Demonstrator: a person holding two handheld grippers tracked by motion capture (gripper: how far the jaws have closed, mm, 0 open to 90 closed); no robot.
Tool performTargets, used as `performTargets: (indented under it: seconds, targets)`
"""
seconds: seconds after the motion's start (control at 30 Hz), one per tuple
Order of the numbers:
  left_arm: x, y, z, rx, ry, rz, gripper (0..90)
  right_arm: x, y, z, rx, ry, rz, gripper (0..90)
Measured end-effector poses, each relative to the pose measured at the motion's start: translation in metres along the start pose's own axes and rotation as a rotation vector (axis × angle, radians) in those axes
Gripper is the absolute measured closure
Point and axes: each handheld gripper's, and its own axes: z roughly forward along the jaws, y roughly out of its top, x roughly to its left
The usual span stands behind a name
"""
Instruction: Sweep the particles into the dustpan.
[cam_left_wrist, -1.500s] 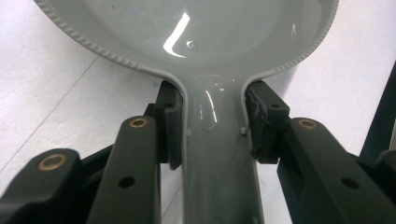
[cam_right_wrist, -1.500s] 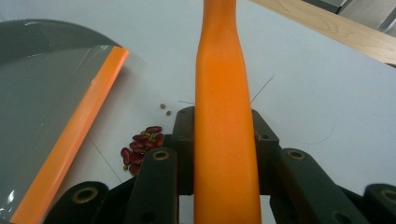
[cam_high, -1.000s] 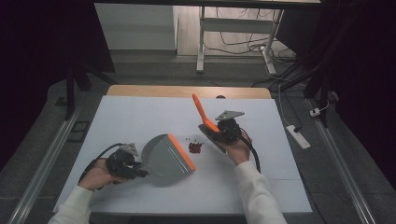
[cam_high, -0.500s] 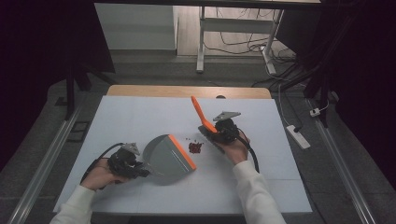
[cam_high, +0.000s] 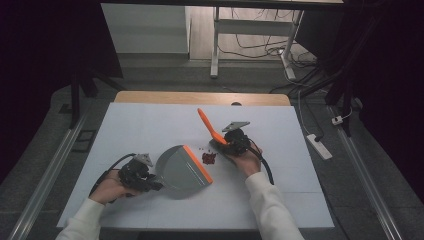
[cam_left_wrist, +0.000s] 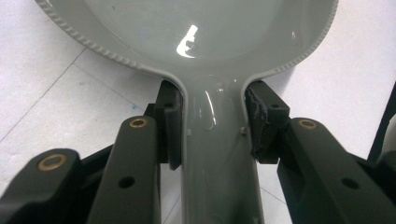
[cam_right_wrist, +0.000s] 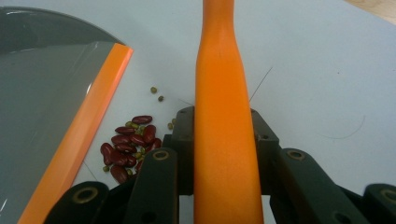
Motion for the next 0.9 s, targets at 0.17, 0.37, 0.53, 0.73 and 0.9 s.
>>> performTargets:
  seconds: [0.17,0.37,0.53,0.73,0.9]
  targets:
    - [0.0,0.0,0.001,0.002,0.0,0.001,61.9,0.002,0.002,0.003,-0.001,0.006,-0.001,70.2]
    - [0.0,0.001,0.002,0.001,-0.002,0.0,61.9,0.007,0.003,0.004,0.005,0.01,-0.015,70.3]
    - [-0.001,0.001,0.002,0.001,-0.002,0.0,61.9,0.009,0.002,0.004,0.005,0.013,-0.012,70.3]
    - [0.0,0.001,0.002,0.001,-0.005,0.0,61.9,0.015,0.002,0.003,0.013,0.009,-0.027,70.2]
    - [0.0,0.002,0.002,0.002,-0.004,0.0,61.9,0.021,0.003,0.003,0.018,0.011,-0.041,70.2]
